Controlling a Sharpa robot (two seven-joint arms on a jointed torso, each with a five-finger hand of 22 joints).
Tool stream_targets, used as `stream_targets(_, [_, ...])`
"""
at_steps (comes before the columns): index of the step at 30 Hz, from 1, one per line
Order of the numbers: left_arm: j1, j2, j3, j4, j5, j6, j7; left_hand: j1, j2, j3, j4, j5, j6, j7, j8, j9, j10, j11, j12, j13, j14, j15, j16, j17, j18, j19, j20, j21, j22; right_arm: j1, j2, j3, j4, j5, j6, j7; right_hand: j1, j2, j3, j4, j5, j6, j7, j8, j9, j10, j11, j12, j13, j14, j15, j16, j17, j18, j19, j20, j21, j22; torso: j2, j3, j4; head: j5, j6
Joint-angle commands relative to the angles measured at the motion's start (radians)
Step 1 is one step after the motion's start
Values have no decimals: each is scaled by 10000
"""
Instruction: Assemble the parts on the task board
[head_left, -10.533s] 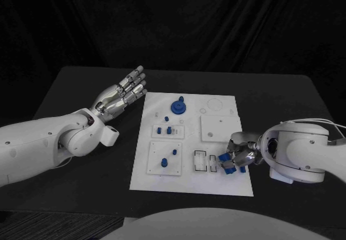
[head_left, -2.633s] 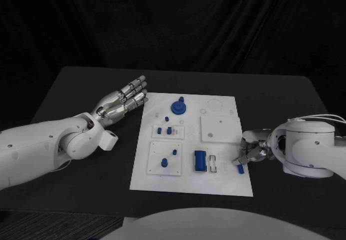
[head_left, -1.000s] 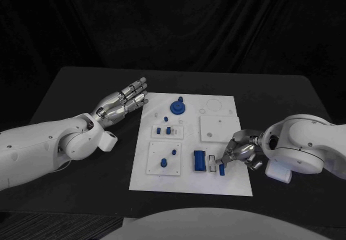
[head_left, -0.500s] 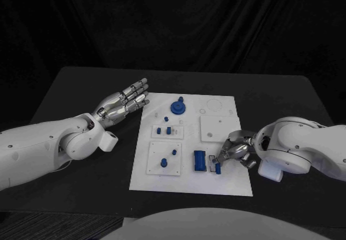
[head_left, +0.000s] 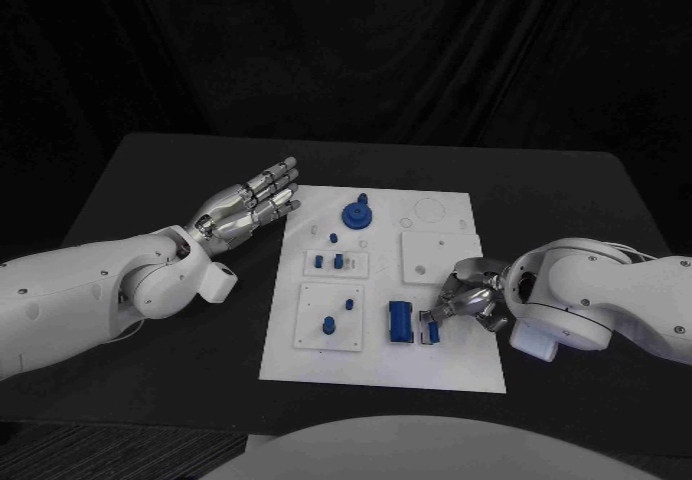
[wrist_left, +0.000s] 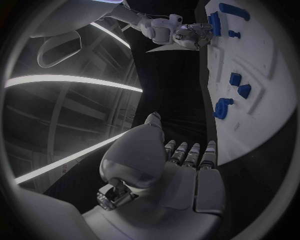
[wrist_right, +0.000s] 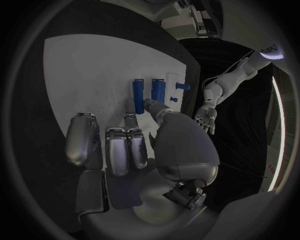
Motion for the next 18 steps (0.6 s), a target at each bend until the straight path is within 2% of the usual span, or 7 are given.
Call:
stream_targets(1, [-14, 32, 8, 7, -3, 150, 94, 95, 28, 59, 10, 46, 1, 75, 67, 10, -15, 63, -66, -14, -5, 82, -36, -10, 152, -23, 83, 18, 10, -38, 27, -1, 31, -218, -273, 172, -52, 79, 69, -106, -72, -8, -45, 74, 2, 1078, -77, 14, 2629, 1003, -1, -4, 2442, 130, 47, 29, -74, 1728, 3, 0, 2, -10, -2])
stream_targets(8, [-14, 41, 8, 30, -3, 180, 104, 118, 44, 77, -3, 65, 37, 95, 77, 18, -15, 55, -66, -14, -5, 131, -36, -10, 144, -24, 107, 18, 10, -44, 56, -1, 102, -223, -309, 191, -136, 78, -64, 3, -169, 35, -70, 156, 33, 1078, -104, 14, 2629, 991, -18, -23, 2383, 144, 22, 18, -146, 1708, 1, 2, 4, 8, -2])
stream_targets(12, [-14, 47, 8, 33, -3, 195, 110, 126, 46, 82, -8, 73, 47, 102, 80, 20, -15, 55, -66, -14, -5, 142, -36, -10, 141, -24, 113, 18, 9, -46, 64, -1, 122, -223, -275, 54, -359, 46, -303, 249, -377, 0, -66, 188, 28, 1078, -111, 14, 2629, 970, -19, -57, 2283, 167, -20, 12, -278, 1673, 2, 2, 2, 27, -2])
stream_targets(13, [-14, 48, 8, 38, -3, 198, 112, 135, 51, 89, -13, 82, 55, 107, 83, 22, -15, 54, -66, -14, -5, 151, -36, -10, 138, -24, 118, 18, 9, -46, 65, -1, 125, -223, -224, -15, -547, -15, -518, 423, -398, -27, -47, 189, 13, 1078, -99, 14, 2629, 966, -10, -64, 2263, 175, -38, 17, -337, 1657, 4, 1, 2, 34, -2])
stream_targets(15, [-14, 49, 8, 44, -3, 205, 114, 146, 54, 95, -21, 93, 62, 113, 85, 23, -15, 54, -66, -14, -5, 160, -36, -10, 136, -24, 124, 18, 9, -47, 68, -1, 123, -224, -99, -140, -669, -59, -769, 581, -665, -106, -19, 163, -17, 1078, -89, 14, 2629, 958, -1, -77, 2228, 194, -72, 25, -447, 1628, 4, 0, 2, 49, -2])
stream_targets(17, [-14, 54, 8, 47, -3, 216, 113, 148, 54, 96, -23, 95, 64, 114, 85, 24, -15, 54, -66, -14, -5, 161, -36, -10, 135, -24, 125, 18, 9, -47, 79, -1, 108, -224, 29, -246, -818, -126, -1203, 851, -1499, -225, 43, 138, -64, 1078, -38, 14, 2629, 951, 38, -90, 2195, 209, -101, 49, -550, 1605, 4, -2, 2, 54, -2])
stream_targets(18, [-14, 55, 8, 47, -3, 219, 112, 148, 54, 96, -23, 95, 64, 114, 85, 24, -15, 54, -66, -14, -5, 161, -36, -10, 135, -24, 125, 18, 9, -47, 84, -1, 103, -226, 69, -267, -812, -144, -1325, 904, -1673, -240, 50, 147, -73, 1078, -30, 14, 2629, 953, 43, -89, 2200, 210, -102, 60, -562, 1603, 6, 0, 5, 52, -2])
